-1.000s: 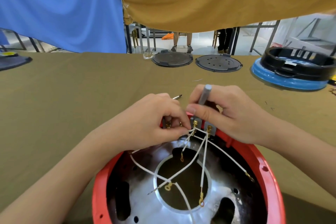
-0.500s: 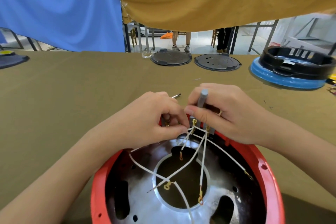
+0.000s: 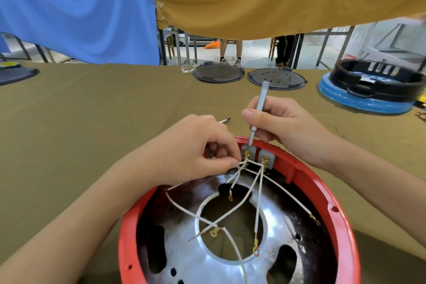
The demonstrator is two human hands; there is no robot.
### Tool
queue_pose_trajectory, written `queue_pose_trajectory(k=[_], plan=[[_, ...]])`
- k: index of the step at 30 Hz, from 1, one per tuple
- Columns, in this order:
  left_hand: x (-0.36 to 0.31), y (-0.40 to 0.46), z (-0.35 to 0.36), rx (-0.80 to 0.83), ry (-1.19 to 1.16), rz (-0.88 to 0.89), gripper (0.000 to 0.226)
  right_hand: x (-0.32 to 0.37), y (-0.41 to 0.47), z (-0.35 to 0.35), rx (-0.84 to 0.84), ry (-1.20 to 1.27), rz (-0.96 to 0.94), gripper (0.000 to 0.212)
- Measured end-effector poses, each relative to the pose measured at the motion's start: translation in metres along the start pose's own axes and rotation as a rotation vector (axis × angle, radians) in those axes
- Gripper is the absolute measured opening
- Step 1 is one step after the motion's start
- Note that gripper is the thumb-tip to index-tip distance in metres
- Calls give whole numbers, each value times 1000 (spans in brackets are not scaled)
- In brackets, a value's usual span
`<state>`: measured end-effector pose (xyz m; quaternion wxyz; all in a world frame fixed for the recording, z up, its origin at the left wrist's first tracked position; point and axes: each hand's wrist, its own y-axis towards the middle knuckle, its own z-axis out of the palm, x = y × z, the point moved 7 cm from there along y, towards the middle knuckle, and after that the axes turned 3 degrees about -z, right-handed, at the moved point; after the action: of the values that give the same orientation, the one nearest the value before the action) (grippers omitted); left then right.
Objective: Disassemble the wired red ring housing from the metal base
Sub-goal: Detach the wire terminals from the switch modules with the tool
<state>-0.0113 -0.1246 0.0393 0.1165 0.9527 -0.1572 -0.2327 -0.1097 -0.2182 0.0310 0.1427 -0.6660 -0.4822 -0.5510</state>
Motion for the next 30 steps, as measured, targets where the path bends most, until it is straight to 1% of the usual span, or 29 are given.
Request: queue_pose_trajectory(k=[2,3,6,10,14,16,17,20,23,25,30], plan=[[0,0,1,8,-1,0,3,-5,-1,-1,-23,20,35,22],[0,0,0,9,-2,-1,3,-3,-2,-2,-33,17,14,21],[1,0,0,0,-7,-3,4,11,-5,0,-31,-62,-132,19],[1,0,0,-7,-10,-14,5,31,-13,8,43,-455,-357,20],[0,0,0,-11,-4,-8,4,37,-16,18,142,-728,-431,30],[-1,0,-1,-16,-1,-3,4,37,-15,22,175,-767,-442,30],[-1,1,-1,-16,-5,-2,5,36,-14,21,173,-727,-418,28],[-1,1,-1,-18,-20,-5,6,31,-8,15,131,-481,-312,20],[-1,0,-1,-17,-30,-1,4,21,-3,6,48,-207,-177,23],[0,0,0,-11,-31,-1,4,12,-3,2,15,-48,-82,22],[1,0,0,-3,-22,0,4,0,-4,1,-53,35,20,21]])
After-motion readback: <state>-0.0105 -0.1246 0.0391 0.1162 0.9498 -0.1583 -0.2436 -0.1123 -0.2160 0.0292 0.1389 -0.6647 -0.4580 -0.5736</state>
